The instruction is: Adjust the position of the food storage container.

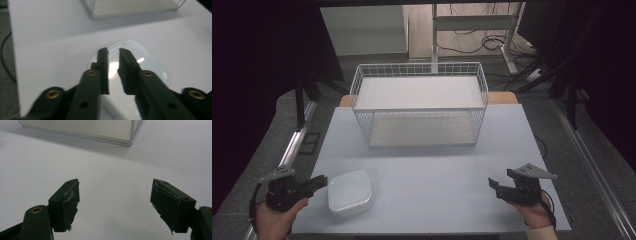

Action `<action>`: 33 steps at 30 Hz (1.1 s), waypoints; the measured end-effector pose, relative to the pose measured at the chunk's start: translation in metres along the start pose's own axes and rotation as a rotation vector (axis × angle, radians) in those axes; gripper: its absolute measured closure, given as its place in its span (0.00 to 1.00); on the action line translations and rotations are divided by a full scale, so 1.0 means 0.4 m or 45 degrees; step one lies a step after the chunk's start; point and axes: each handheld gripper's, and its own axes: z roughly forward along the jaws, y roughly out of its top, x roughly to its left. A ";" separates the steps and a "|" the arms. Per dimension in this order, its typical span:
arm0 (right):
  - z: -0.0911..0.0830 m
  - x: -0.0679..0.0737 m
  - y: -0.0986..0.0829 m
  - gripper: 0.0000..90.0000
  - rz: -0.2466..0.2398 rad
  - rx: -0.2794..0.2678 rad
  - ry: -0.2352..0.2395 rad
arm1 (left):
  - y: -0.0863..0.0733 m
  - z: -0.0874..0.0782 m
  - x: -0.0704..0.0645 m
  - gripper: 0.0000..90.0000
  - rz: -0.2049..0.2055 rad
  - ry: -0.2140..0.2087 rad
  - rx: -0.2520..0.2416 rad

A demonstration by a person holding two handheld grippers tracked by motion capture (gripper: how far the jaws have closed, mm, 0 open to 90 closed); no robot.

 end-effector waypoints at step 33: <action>-0.008 -0.011 -0.001 0.25 -0.009 -0.020 -0.066 | -0.049 0.079 0.034 1.00 -0.044 0.094 0.270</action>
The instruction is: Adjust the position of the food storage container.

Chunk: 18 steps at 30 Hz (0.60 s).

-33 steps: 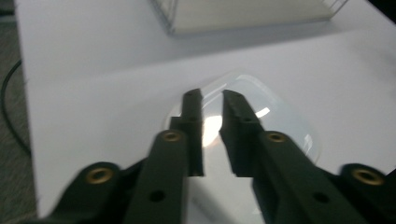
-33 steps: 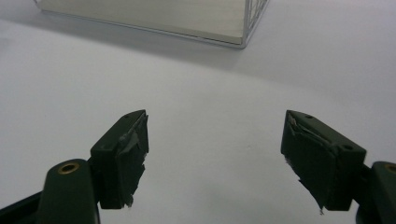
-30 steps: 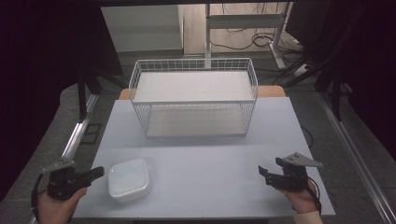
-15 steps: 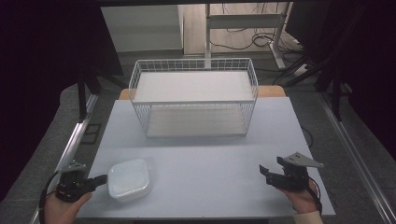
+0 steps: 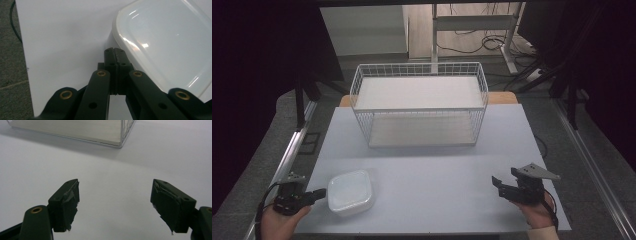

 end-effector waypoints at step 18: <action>-0.002 -0.008 -0.002 0.25 0.004 0.000 -0.016 | 0.032 0.054 -0.021 1.00 0.027 -0.003 0.041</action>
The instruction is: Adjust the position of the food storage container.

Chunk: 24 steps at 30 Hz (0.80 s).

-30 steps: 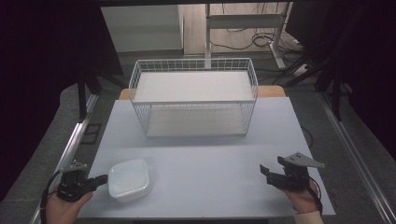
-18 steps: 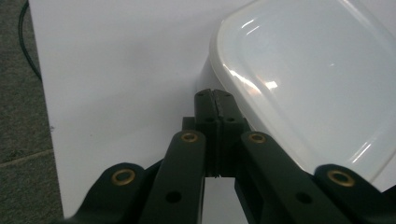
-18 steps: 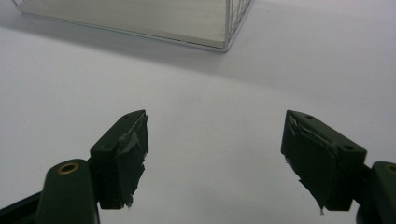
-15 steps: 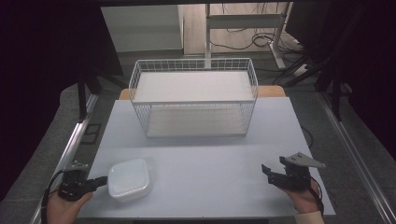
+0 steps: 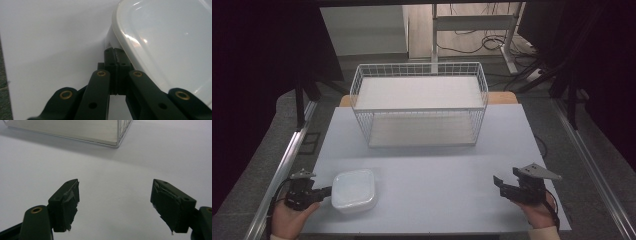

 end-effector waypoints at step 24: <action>0.001 0.015 0.005 0.25 0.000 -0.006 0.014 | 0.090 0.080 -0.080 1.00 0.124 -0.131 0.011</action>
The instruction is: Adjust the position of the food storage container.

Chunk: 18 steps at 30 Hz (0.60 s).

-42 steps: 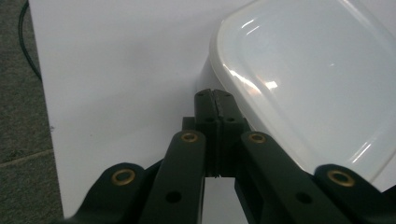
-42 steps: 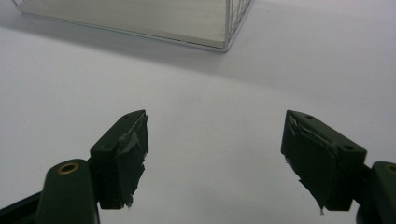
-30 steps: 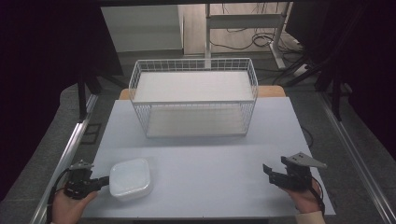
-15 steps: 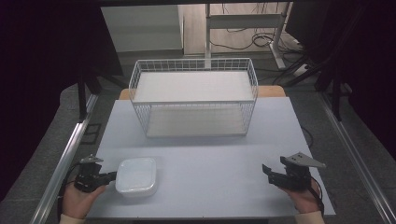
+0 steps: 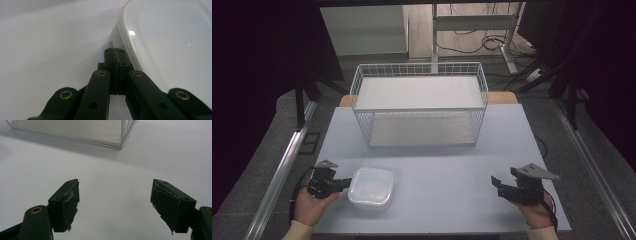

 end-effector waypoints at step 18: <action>-0.008 -0.001 0.007 0.25 0.018 -0.020 -0.004 | 0.108 0.084 -0.085 1.00 0.138 -0.072 0.065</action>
